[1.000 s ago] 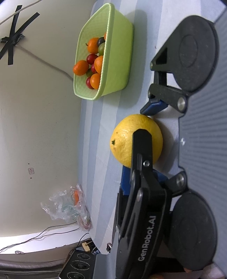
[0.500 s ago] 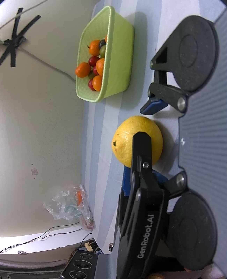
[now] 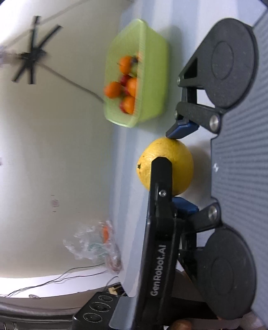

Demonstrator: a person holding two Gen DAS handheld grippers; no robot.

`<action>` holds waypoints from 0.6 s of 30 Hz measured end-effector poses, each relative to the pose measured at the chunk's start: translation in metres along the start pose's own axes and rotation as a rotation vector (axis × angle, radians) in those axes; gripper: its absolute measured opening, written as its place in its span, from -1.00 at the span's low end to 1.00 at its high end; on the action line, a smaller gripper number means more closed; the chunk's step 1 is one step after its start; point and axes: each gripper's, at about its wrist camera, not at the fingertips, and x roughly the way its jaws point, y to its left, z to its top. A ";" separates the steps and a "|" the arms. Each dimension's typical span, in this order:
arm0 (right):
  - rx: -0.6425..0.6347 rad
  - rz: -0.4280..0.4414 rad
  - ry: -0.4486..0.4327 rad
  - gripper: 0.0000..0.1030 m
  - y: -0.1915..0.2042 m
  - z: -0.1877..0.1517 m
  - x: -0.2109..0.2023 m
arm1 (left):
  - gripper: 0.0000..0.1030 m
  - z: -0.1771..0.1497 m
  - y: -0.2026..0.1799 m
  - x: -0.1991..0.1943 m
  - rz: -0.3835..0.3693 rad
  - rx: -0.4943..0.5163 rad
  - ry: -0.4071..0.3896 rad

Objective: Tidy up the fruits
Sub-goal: 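Lift the yellow grapefruit with the left gripper while the right gripper supports it toward the basket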

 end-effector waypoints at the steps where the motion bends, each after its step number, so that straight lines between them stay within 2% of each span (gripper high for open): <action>1: -0.011 -0.010 -0.019 0.24 -0.003 0.005 -0.004 | 0.22 0.009 -0.007 0.004 -0.009 0.015 -0.007; 4: -0.015 -0.046 -0.060 0.24 -0.022 0.024 -0.012 | 0.22 0.033 -0.030 0.028 -0.018 0.022 0.002; 7: 0.021 -0.087 -0.066 0.24 -0.054 0.040 -0.009 | 0.22 0.048 -0.025 0.069 -0.020 0.032 0.034; 13: 0.128 -0.133 -0.018 0.24 -0.120 0.053 0.021 | 0.22 0.059 -0.009 0.143 0.016 0.001 0.092; 18: 0.151 -0.144 0.020 0.24 -0.144 0.054 0.046 | 0.22 0.062 -0.004 0.170 0.057 -0.002 0.123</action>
